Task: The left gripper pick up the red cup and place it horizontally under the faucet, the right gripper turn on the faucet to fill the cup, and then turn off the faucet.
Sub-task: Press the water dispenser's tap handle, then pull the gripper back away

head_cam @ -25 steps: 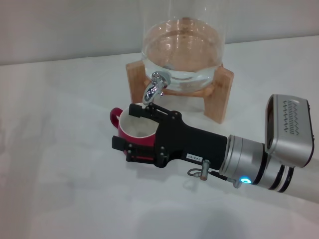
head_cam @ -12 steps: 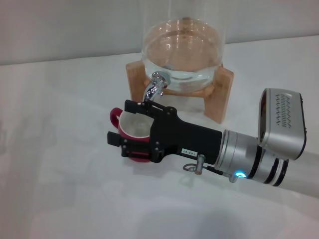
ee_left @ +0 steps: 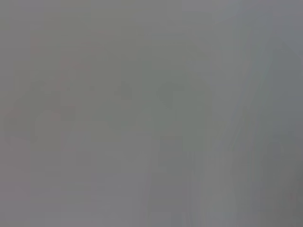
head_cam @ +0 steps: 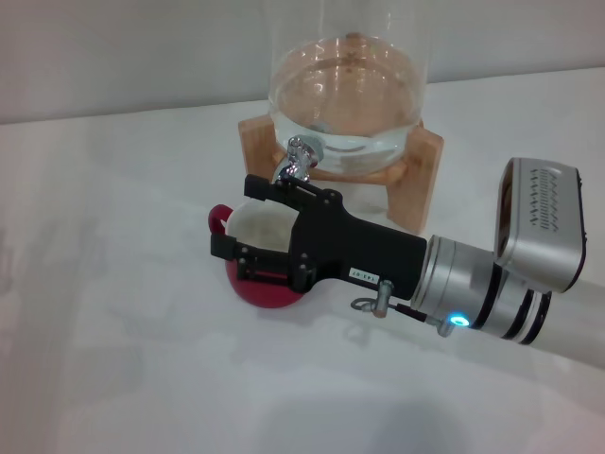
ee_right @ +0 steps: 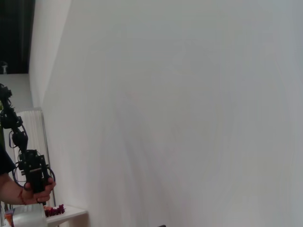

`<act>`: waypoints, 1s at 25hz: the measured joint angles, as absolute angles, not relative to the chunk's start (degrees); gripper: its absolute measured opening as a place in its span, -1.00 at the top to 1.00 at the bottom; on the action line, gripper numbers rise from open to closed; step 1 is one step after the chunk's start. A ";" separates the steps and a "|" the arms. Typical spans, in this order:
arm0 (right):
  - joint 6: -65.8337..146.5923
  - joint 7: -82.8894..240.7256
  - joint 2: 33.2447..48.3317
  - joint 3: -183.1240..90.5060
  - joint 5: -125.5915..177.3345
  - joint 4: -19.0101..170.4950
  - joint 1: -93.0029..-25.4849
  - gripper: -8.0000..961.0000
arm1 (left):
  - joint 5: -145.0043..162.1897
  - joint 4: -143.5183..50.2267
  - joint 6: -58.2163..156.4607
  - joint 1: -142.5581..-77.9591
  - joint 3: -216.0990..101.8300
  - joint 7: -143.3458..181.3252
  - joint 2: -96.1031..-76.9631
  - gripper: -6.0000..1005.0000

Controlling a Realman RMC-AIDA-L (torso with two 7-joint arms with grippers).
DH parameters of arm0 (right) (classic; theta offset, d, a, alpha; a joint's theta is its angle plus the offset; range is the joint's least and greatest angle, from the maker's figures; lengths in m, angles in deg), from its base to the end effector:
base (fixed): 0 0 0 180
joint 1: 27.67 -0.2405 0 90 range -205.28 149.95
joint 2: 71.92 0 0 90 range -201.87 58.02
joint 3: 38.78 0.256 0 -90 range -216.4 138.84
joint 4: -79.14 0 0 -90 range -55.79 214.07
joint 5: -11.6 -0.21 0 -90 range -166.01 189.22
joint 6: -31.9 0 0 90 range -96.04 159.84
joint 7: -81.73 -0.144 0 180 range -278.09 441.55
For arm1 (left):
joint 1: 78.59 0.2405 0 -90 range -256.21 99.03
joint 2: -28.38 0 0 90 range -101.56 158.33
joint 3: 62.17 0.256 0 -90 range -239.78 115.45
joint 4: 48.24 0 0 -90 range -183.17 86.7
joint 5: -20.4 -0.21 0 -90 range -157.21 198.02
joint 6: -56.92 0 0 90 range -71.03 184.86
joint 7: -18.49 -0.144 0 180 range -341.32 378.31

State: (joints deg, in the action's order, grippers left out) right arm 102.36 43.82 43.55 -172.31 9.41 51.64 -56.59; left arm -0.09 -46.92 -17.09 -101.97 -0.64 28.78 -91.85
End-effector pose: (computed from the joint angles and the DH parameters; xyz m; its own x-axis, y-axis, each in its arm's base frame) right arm 0.1874 0.3060 -0.0867 0.5669 -0.0699 -0.8208 -0.4092 -0.8887 -0.2069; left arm -0.3524 0.3072 0.0064 0.7504 -0.0800 0.6561 0.6509 -0.0832 -0.7546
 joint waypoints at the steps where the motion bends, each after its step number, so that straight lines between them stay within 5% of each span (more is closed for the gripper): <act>1: 102.36 43.82 43.54 -172.22 9.43 51.64 -56.57 -0.81 | -0.09 -46.92 -17.09 -101.97 -0.64 28.78 -91.85 -0.03; 25: 102.34 44.01 43.48 -172.11 9.56 51.79 -56.05 -0.81 | -0.11 -46.92 -17.28 -102.40 -0.65 28.78 -91.85 -0.03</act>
State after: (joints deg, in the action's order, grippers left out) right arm 102.34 44.01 43.48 -172.11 9.56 51.79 -56.05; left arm -0.11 -46.92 -17.28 -102.40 -0.65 28.78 -91.85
